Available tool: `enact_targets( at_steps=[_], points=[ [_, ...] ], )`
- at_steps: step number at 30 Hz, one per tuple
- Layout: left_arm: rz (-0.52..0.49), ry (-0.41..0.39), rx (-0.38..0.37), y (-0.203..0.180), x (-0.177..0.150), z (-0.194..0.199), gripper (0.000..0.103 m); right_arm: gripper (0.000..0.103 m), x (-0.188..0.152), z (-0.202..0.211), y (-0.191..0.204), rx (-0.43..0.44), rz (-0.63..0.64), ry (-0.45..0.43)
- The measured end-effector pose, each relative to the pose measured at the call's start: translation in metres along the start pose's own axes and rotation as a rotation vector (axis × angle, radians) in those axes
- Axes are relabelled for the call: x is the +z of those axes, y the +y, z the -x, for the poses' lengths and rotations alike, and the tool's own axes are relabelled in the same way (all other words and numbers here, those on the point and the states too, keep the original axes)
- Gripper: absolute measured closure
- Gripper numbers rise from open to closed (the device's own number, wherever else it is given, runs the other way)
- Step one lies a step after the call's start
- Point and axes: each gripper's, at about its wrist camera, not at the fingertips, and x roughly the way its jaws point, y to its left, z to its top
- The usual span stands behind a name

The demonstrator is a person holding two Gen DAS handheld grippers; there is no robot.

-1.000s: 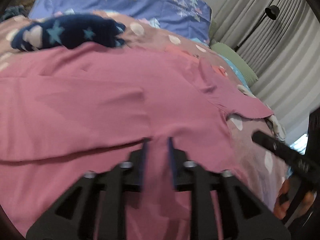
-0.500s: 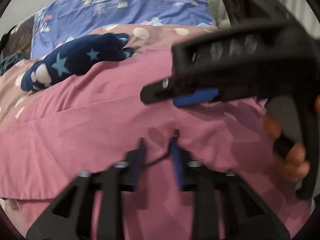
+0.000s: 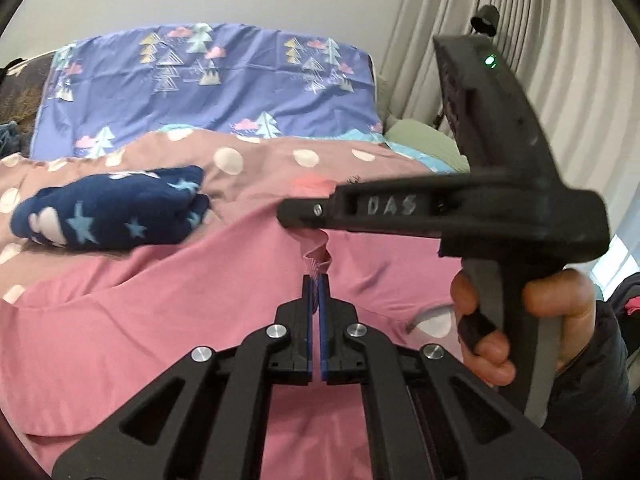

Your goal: Fold small clothes

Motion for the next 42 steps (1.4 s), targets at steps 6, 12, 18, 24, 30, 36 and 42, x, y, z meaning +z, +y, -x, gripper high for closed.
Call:
enact_targets(
  at_steps=[6,12,18,24,30,36,42],
  points=[
    [0.034,0.154,-0.040,-0.003,-0.039,-0.056,0.102,0.090,-0.034,-0.035,-0.065,-0.188,-0.119,0.063],
    [0.055,0.164,-0.016,0.016,-0.055,-0.044,0.080,0.077,-0.050,-0.001,-0.060,-0.118,-0.109,-0.013],
    [0.152,0.083,0.185,0.072,-0.069,0.015,0.062,0.059,-0.087,0.006,-0.033,0.034,-0.011,0.065],
    [0.286,0.096,0.576,0.164,-0.111,0.076,0.057,0.067,-0.111,-0.003,-0.029,-0.138,0.036,0.053],
    [0.376,0.046,0.500,0.179,-0.114,0.107,0.057,0.051,-0.116,0.074,-0.058,-0.183,-0.095,-0.137],
    [0.178,0.022,0.314,0.115,-0.084,0.073,0.057,0.045,-0.117,0.201,-0.148,-0.378,-0.355,-0.396],
    [0.148,0.173,0.276,0.099,-0.108,0.007,0.047,0.051,-0.135,0.279,-0.265,-0.364,-0.777,-0.513]
  ],
)
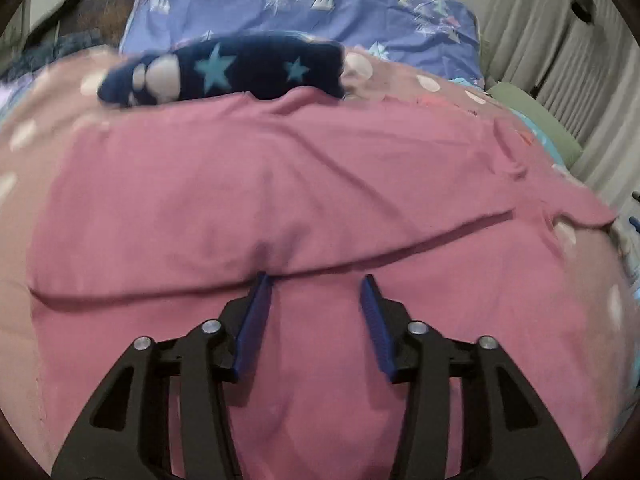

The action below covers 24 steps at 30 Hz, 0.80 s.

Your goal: Fold small clothes

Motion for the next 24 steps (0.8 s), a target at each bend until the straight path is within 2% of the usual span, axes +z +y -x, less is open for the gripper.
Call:
enact_targets(
  at_steps=[3,5,9,11,12,13,15,19,21,24],
  points=[
    [-0.042,0.014,0.010,-0.006,-0.003,0.000,0.038,0.051,0.012,-0.011,-0.041,0.046,-0.191,0.057],
    [-0.056,0.019,0.015,-0.009,-0.003,0.001,0.036,0.051,0.009,-0.017,-0.047,0.057,-0.223,0.065],
    [-0.074,0.023,0.010,-0.011,-0.005,-0.001,0.030,0.047,0.015,-0.026,-0.044,0.046,-0.229,0.024],
    [-0.072,0.020,0.008,-0.014,-0.003,-0.004,0.029,0.058,0.024,-0.031,-0.042,0.028,-0.212,-0.001],
    [-0.070,0.019,0.007,-0.014,-0.003,-0.004,0.029,0.080,0.030,-0.036,-0.039,0.010,-0.193,-0.007],
    [-0.066,0.016,0.003,-0.013,-0.003,-0.003,0.029,0.096,0.034,-0.047,-0.034,-0.011,-0.176,0.016],
    [-0.059,0.012,-0.006,-0.012,-0.004,-0.002,0.029,0.099,0.033,-0.059,-0.029,-0.026,-0.180,0.041],
    [-0.047,0.006,-0.021,-0.010,-0.004,-0.002,0.029,0.100,0.021,-0.065,0.012,0.001,-0.084,0.029],
    [-0.044,0.005,-0.024,-0.010,-0.004,-0.001,0.029,0.100,0.008,-0.065,0.042,0.071,-0.022,0.043],
    [-0.032,0.001,-0.039,-0.007,-0.004,-0.001,0.029,0.100,-0.031,-0.067,0.107,0.216,0.116,0.102]
  ],
)
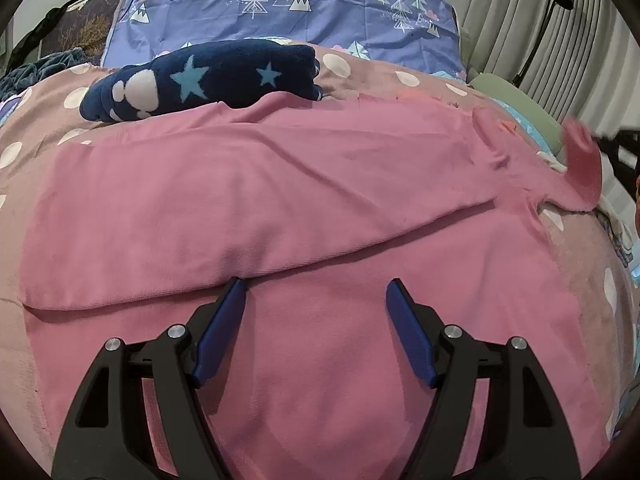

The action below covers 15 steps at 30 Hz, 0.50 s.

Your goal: Fold small clothes

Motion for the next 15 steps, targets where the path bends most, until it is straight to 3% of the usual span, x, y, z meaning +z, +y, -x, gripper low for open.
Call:
enact_targets(
  at_steps=[4,7,12,15],
  points=[
    [0.021,-0.009,-0.026,0.004,0.000,0.002,0.029,0.100,-0.076,-0.035,0.098,0.206,0.216,0.146],
    [0.046,-0.017,-0.056,0.009,0.000,0.004,0.029,0.100,-0.137,-0.064,0.142,0.302,0.302,0.274],
    [0.159,-0.044,-0.148,0.027,0.001,0.013,0.037,0.100,-0.218,-0.112,0.149,0.250,0.368,0.474],
    [0.274,-0.051,-0.334,0.036,0.006,0.018,0.043,0.100,-0.239,-0.123,0.130,0.207,0.352,0.532]
  ],
)
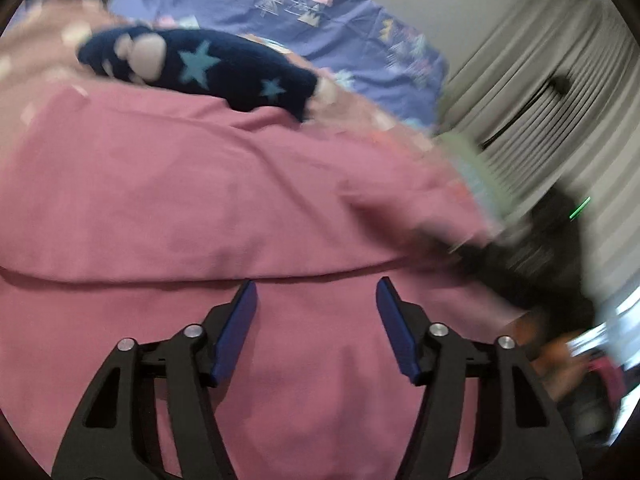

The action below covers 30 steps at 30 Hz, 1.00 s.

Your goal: Fold small clothes

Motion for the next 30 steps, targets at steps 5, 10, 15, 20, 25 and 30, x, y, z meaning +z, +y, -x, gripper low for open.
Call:
enact_targets(
  at_steps=[5,10,15,20,25,30],
  points=[
    [0.021,0.025,-0.134,-0.022,0.019,-0.016,0.043,0.100,-0.016,0.001,-0.016,0.010,-0.018,0.022],
    [0.051,0.127,-0.093,-0.036,0.034,-0.065,0.042,0.100,-0.027,0.004,-0.018,-0.001,0.032,-0.008],
    [0.071,0.177,-0.071,-0.051,0.045,-0.105,0.043,0.100,-0.030,0.000,-0.015,-0.022,0.088,-0.022],
    [0.013,0.166,-0.052,-0.069,0.058,-0.115,0.103,0.095,-0.030,0.003,-0.020,0.035,0.068,-0.033],
    [-0.053,0.029,-0.097,-0.096,0.085,-0.075,0.103,0.092,-0.028,0.014,-0.017,0.070,0.089,-0.101],
    [-0.132,-0.068,-0.086,-0.104,0.112,-0.024,0.103,0.079,-0.017,0.035,-0.036,-0.051,-0.024,-0.269]
  ],
)
